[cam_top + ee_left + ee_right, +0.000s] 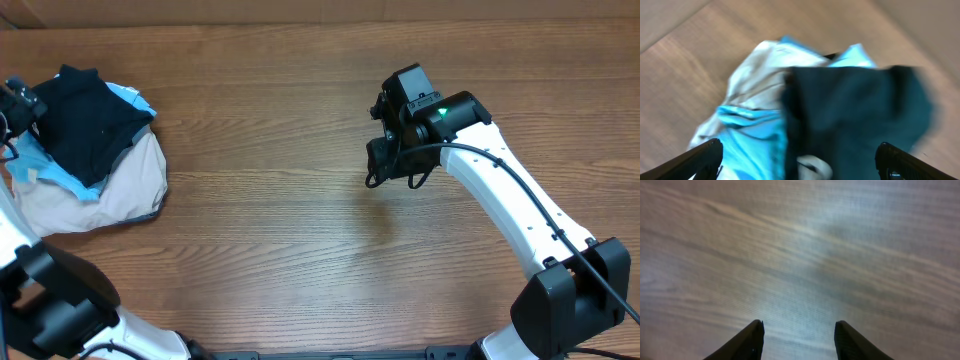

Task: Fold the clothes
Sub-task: 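Place the black shirt on top of the blue and beige stack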

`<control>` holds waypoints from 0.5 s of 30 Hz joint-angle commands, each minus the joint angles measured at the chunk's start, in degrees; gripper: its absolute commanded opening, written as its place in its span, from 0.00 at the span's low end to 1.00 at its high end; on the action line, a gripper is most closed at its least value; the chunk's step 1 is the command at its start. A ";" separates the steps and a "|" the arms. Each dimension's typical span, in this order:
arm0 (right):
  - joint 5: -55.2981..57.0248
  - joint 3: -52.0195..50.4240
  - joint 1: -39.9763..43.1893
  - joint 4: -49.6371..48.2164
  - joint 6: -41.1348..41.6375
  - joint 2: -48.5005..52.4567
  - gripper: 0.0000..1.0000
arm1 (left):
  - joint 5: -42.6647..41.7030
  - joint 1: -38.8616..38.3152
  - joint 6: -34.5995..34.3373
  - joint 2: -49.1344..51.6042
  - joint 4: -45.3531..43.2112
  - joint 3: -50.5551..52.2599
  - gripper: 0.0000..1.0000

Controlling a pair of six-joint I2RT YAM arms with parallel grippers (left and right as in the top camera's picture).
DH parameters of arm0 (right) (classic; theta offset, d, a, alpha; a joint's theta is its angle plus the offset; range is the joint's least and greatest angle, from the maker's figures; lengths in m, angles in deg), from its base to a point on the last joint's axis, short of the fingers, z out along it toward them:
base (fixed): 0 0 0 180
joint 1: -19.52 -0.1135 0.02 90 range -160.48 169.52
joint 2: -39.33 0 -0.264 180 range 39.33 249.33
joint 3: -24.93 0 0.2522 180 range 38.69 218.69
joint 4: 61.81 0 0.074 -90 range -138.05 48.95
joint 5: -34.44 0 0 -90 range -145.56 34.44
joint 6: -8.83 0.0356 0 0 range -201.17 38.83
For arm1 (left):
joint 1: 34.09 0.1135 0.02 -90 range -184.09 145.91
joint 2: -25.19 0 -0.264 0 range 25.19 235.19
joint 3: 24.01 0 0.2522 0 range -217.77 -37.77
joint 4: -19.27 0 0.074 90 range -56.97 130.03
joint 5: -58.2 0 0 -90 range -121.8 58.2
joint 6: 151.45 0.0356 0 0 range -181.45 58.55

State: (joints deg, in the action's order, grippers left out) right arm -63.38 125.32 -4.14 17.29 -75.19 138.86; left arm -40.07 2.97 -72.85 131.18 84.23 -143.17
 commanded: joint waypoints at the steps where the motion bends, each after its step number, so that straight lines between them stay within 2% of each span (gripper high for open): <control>1: 0.74 0.46 0.35 -3.06 0.07 -1.29 0.50 | -6.73 -3.15 -0.81 -7.13 0.76 -2.64 1.00; 4: 0.72 0.50 1.40 -7.54 0.11 -3.39 0.54 | -6.05 -8.17 1.86 -9.77 1.75 -2.64 1.00; 5: 0.72 0.50 1.99 -9.25 0.28 -4.24 0.60 | -5.55 -10.14 2.69 -10.34 2.05 -2.64 1.00; 6: 0.72 0.50 2.58 -10.62 0.28 -4.94 0.87 | -4.52 -12.72 3.82 -10.84 2.29 -2.64 1.00; 7: 0.70 0.50 3.39 -12.17 0.28 -5.77 1.00 | -3.32 -15.47 5.38 -11.08 2.51 -2.64 1.00; 12: -0.57 0.50 7.67 -17.57 0.24 -7.93 1.00 | 7.52 -30.08 10.10 -10.64 4.17 -2.64 1.00; 15: -0.57 0.50 10.21 -20.83 0.07 -7.98 1.00 | 8.92 -37.00 13.25 -9.79 5.03 -2.64 1.00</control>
State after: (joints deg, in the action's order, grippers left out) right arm -63.29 125.28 4.19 -2.01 -75.17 132.10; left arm -36.29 -28.81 -65.20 120.98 88.67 -145.10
